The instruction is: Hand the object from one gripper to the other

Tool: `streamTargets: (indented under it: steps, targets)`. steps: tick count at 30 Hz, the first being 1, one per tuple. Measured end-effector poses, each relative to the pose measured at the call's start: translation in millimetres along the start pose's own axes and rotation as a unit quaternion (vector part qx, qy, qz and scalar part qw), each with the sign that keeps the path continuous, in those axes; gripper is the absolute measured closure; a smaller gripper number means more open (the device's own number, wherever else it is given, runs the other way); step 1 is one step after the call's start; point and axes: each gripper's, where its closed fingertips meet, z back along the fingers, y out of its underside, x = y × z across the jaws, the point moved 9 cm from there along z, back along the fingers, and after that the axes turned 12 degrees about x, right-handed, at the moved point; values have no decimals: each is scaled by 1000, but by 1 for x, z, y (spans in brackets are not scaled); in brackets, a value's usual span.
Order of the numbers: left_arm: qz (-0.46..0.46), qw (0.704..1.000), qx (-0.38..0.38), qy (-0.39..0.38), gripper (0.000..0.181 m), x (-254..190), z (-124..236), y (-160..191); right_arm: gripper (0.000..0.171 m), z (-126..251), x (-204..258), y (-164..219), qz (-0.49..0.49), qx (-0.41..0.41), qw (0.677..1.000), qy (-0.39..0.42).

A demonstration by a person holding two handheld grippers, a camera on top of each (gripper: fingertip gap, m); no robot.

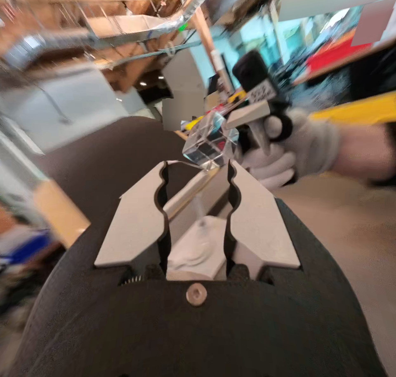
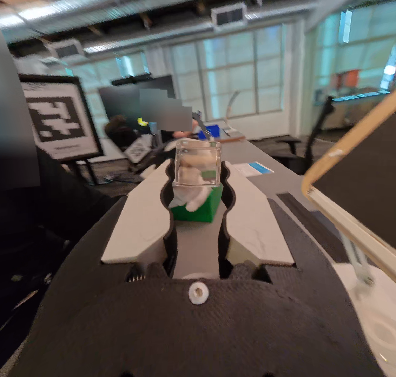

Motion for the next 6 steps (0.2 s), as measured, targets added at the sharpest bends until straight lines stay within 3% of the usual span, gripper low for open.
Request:
streamTargets:
  steps: [3,6]
  targets:
    - [174,977,-45,117,128,13,0,5,132,4,8,4,30,-25,997,-68]
    - [309,921,-60,228,129,17,-6,13,132,1,16,10,46,-21,991,-124]
